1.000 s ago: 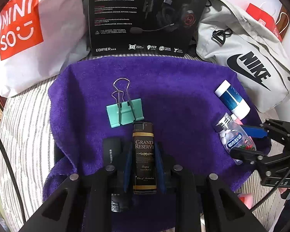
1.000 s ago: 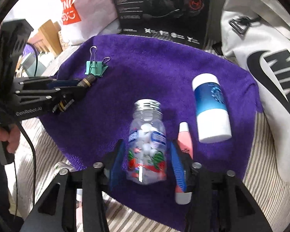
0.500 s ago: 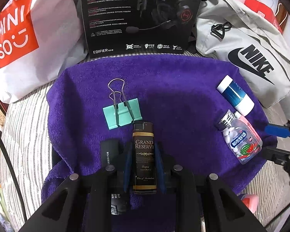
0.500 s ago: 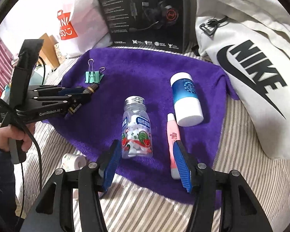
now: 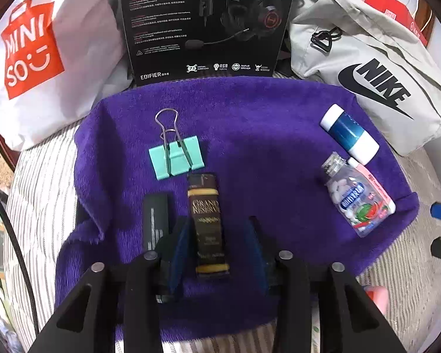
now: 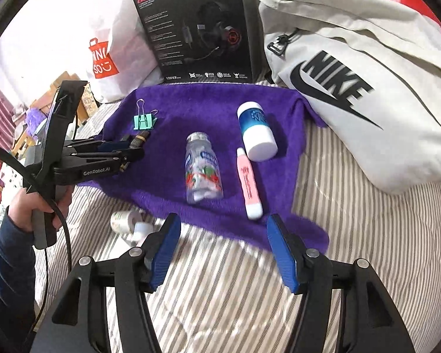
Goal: Organize rigid objects
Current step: 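Place the Grand Reserve box on the towel with the left tool while the right tool places the candy jar, then grasp the white tape roll with the left tool while the right tool moves toward the pink case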
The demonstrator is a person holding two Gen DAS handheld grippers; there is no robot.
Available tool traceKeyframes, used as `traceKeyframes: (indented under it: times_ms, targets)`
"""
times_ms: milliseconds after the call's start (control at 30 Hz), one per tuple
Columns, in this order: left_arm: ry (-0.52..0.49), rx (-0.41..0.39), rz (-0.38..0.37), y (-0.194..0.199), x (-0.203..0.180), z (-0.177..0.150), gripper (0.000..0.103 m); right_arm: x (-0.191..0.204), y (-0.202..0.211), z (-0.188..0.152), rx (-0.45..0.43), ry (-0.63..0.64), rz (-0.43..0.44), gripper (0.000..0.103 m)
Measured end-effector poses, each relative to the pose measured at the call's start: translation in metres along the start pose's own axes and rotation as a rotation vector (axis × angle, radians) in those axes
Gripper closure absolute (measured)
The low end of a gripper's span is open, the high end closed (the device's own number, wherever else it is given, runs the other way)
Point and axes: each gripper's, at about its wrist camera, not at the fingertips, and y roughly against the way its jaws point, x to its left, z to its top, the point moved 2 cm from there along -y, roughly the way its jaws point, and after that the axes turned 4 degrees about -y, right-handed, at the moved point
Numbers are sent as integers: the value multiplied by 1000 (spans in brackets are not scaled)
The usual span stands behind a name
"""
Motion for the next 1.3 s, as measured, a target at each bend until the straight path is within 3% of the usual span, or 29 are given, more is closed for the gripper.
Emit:
traceKeyframes:
  times_ms: [100, 233, 267, 467, 867, 1167, 1300]
  targets:
    - [8, -13, 4, 14, -4, -5, 59, -4, 8, -11, -3, -21, -7, 42]
    - [-3, -51, 4, 39, -13, -16, 39, -8, 17, -27, -6, -63, -1, 42]
    - [-8, -59, 2, 45, -17, -20, 38, -9, 19, -32, -9, -74, 1, 42]
    - [-41, -82, -18, 66, -38, -47, 38, -14, 28, -56, -12, -135, 13, 42]
    - [-3, -50, -93, 52, -52, -72, 38, -8, 35, -84, 5, -143, -3, 41]
    - [22, -37, -75, 35, -61, -64, 37, 3, 35, -94, 15, -128, -3, 40]
    - [22, -21, -33, 35, -54, -67, 38, 7, 31, -98, 32, -113, -2, 40]
